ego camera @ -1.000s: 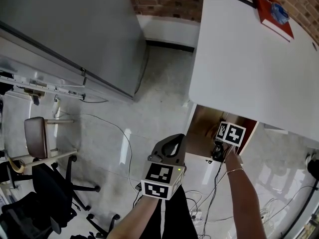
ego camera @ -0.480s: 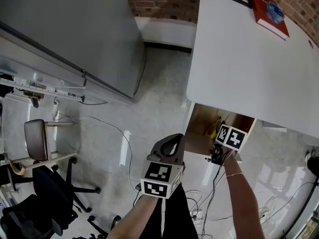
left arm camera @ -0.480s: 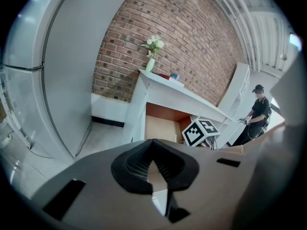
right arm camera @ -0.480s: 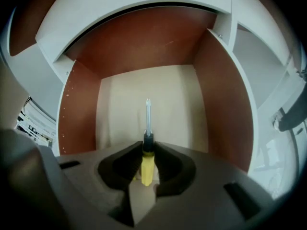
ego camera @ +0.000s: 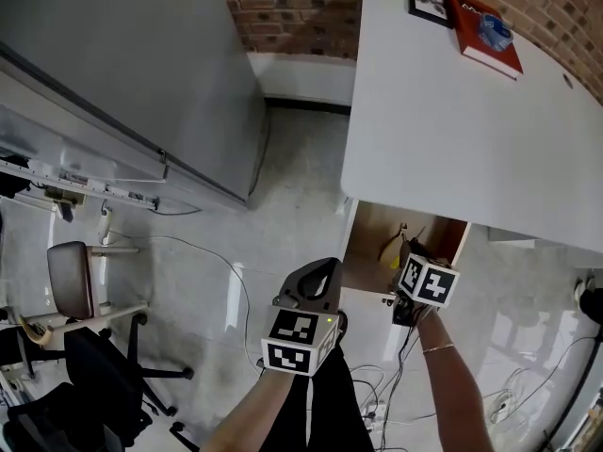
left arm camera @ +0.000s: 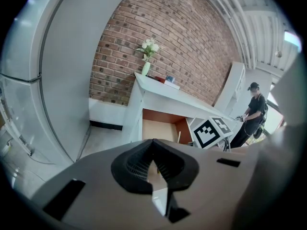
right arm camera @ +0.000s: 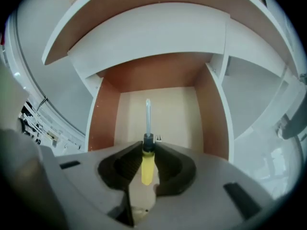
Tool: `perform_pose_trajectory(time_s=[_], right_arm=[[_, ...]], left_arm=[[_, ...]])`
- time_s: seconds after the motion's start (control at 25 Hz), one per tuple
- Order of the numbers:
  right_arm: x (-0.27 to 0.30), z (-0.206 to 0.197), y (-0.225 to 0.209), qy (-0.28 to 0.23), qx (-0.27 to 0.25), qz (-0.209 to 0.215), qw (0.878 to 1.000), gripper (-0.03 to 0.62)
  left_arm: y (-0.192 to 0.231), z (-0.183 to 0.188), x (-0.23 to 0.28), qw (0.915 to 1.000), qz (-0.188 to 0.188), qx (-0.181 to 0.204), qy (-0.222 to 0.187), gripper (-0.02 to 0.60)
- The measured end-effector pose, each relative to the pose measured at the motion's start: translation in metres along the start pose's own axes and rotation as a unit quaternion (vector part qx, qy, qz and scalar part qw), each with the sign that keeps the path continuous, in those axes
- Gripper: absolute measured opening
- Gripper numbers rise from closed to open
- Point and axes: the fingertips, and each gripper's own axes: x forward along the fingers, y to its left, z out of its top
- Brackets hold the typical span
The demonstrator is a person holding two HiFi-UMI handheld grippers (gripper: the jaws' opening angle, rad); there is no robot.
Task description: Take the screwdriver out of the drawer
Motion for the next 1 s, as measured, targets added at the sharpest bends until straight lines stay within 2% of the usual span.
perform_pose_trajectory(time_s=[0.2, 0.44, 1.0], right_arm=[[-0.032, 0.012, 0.013, -0.033, 0.002, 0.014, 0.999, 0.080], [-0.079, 0.027, 0.034, -0.080, -0.030, 0.023, 0.996, 0.080], [-0.189, 0.052, 0.054, -0.168, -0.017, 0.040, 0.985, 0.080]], left_arm=[[-0.006, 0.009, -0.008, 0.9998, -0.011, 0.014, -0.006, -0.008], [-0.011, 0.023, -0.020, 0.9994, -0.020, 0.025, -0.010, -0.008], [-0.030, 0.061, -0.048, 0.9969, -0.048, 0.058, -0.023, -0.008]])
